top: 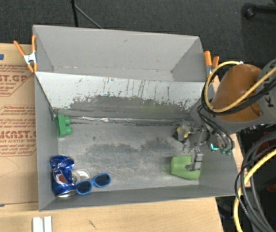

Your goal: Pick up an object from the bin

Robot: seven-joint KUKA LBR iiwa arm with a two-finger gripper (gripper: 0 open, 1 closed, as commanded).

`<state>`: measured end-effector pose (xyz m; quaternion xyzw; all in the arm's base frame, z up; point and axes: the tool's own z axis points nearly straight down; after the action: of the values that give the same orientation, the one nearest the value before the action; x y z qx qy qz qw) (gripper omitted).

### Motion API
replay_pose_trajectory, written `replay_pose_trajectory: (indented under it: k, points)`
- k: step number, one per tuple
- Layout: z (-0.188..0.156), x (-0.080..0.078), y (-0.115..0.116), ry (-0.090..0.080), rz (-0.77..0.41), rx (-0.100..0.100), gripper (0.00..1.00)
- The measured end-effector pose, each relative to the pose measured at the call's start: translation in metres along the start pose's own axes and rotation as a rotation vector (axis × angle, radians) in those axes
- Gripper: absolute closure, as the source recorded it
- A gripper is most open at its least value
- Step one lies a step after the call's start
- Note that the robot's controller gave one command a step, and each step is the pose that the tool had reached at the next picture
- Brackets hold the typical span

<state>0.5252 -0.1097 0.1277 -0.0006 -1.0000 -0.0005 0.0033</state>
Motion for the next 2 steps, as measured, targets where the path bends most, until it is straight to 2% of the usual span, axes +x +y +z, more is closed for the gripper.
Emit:
replay_pose_trajectory:
  k: [1,2]
  points:
    - [0.06,0.023,-0.012,-0.004,-0.106,0.0,0.0]
    - [0.028,0.034,-0.025,-0.009,0.101,0.0,0.0]
